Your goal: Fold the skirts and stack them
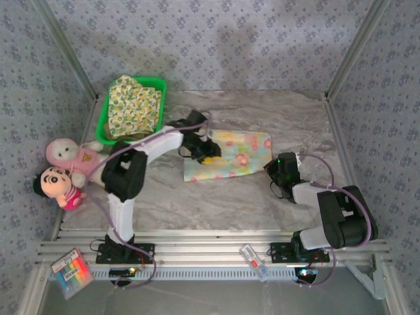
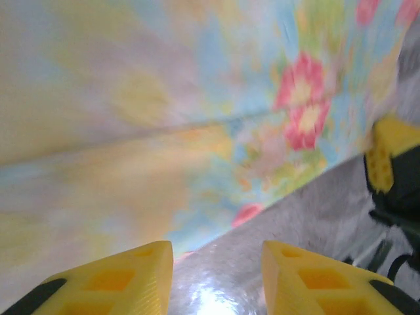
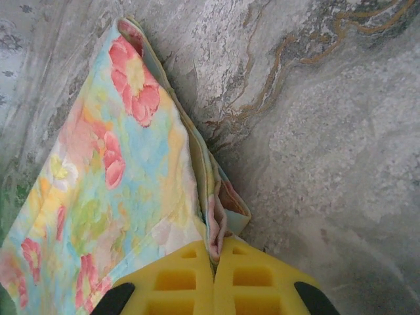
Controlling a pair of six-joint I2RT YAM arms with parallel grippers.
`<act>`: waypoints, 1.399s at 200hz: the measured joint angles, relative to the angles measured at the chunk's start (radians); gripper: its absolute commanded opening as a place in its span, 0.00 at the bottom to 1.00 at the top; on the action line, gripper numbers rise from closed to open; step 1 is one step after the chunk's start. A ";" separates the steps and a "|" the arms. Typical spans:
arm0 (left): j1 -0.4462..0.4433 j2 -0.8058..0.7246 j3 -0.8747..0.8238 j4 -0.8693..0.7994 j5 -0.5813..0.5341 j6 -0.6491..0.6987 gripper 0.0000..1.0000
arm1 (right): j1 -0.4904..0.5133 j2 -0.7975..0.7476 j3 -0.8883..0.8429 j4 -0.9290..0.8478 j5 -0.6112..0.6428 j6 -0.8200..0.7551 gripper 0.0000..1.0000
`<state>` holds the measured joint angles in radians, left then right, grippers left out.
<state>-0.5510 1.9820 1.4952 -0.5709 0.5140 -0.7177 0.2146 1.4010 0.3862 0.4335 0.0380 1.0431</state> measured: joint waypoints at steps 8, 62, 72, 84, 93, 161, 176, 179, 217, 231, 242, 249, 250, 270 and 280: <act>0.036 -0.030 -0.021 0.002 -0.032 -0.002 0.37 | 0.000 0.000 0.005 -0.008 0.000 -0.008 0.00; 0.170 -0.012 -0.072 -0.030 -0.209 0.038 0.26 | -0.001 0.000 0.039 -0.050 0.000 -0.066 0.00; 0.165 0.012 -0.072 -0.032 -0.215 0.040 0.24 | -0.001 0.000 0.047 -0.060 -0.001 -0.086 0.00; 0.158 0.043 -0.072 -0.033 -0.218 0.045 0.22 | 0.000 0.000 0.060 -0.070 -0.003 -0.114 0.00; 0.155 0.065 -0.073 -0.035 -0.219 0.045 0.21 | 0.003 0.000 0.076 -0.086 -0.008 -0.144 0.00; 0.154 0.067 -0.078 -0.018 -0.211 0.043 0.19 | 0.244 0.059 0.454 -0.299 -0.008 -0.579 0.00; 0.154 0.066 -0.084 -0.006 -0.205 0.040 0.19 | 0.319 0.110 0.549 -0.336 -0.019 -0.692 0.00; 0.154 0.064 -0.086 -0.003 -0.204 0.039 0.19 | 0.334 0.124 0.568 -0.342 -0.023 -0.713 0.00; 0.159 0.054 -0.109 0.026 -0.189 0.024 0.18 | 0.499 0.317 0.754 -0.420 -0.071 -0.909 0.00; 0.159 0.048 -0.120 0.037 -0.189 0.017 0.18 | 0.532 0.385 0.801 -0.446 -0.087 -0.932 0.00; 0.161 0.041 -0.132 0.050 -0.188 0.014 0.18 | 0.547 0.426 0.824 -0.455 -0.099 -0.933 0.00; 0.163 0.037 -0.140 0.058 -0.186 0.010 0.17 | 0.553 0.444 0.832 -0.458 -0.104 -0.932 0.00; 0.164 0.036 -0.141 0.058 -0.186 0.010 0.17 | 0.554 0.447 0.834 -0.458 -0.104 -0.932 0.00; 0.170 0.027 -0.160 0.081 -0.177 0.006 0.16 | 0.559 0.481 0.845 -0.458 -0.114 -0.927 0.00; 0.172 0.026 -0.165 0.087 -0.174 0.002 0.16 | 0.561 0.491 0.847 -0.458 -0.114 -0.922 0.00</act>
<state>-0.3794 2.0079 1.3304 -0.4843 0.3405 -0.7162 0.7757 1.8915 1.2335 -0.0246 -0.0761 0.1215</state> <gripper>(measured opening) 0.163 0.061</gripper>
